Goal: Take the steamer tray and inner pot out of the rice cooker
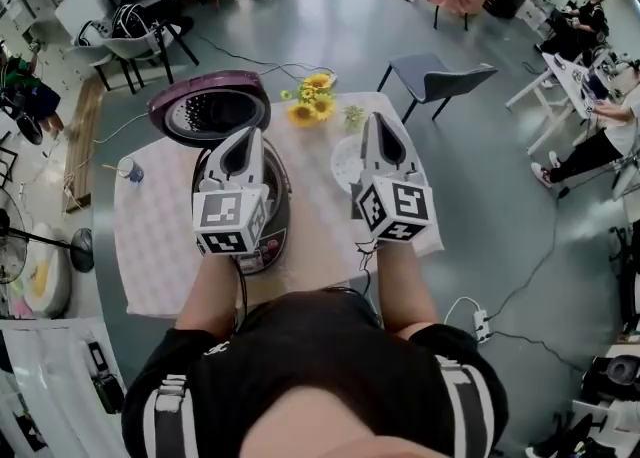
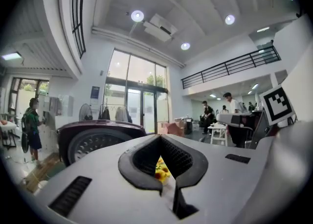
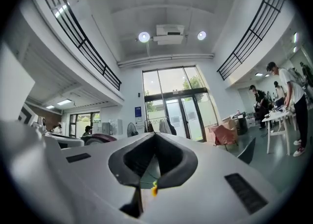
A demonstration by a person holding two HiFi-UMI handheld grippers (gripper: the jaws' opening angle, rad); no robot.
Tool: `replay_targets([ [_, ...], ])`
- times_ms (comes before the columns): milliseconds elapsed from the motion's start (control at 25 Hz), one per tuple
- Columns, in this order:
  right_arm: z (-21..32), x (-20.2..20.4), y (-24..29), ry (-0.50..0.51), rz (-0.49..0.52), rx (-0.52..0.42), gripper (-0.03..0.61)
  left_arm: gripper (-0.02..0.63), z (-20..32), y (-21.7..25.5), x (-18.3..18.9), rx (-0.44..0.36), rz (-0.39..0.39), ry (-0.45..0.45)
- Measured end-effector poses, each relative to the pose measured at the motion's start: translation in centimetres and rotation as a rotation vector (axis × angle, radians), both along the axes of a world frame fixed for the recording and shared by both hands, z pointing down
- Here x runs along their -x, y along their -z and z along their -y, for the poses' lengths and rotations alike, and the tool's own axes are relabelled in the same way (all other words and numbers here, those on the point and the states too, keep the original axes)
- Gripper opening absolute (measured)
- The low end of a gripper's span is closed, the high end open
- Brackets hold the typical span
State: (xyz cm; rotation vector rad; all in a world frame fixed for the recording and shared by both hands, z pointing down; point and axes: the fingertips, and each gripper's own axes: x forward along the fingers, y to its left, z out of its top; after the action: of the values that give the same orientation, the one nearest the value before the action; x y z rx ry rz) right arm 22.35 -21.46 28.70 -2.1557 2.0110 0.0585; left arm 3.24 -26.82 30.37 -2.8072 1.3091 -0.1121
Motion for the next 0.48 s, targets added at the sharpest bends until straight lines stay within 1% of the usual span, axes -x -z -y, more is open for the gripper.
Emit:
replay_targets([
  [120, 0.6, 3.6, 0.4, 0.052, 0.011, -0.007, 0.002, 0.003, -0.1, 0.3, 3.8, -0.01, 0.028, 0.063],
  [400, 2.0, 12.2, 0.5, 0.153, -0.04, 0.004, 0.002, 0.003, -0.3, -0.1, 11.9, 0.008, 0.011, 0.143],
  [480, 2.5, 14.3, 0.2, 0.175, -0.047, 0.009, 0.002, 0.003, -0.3, -0.4, 14.0, 0.005, -0.002, 0.151],
])
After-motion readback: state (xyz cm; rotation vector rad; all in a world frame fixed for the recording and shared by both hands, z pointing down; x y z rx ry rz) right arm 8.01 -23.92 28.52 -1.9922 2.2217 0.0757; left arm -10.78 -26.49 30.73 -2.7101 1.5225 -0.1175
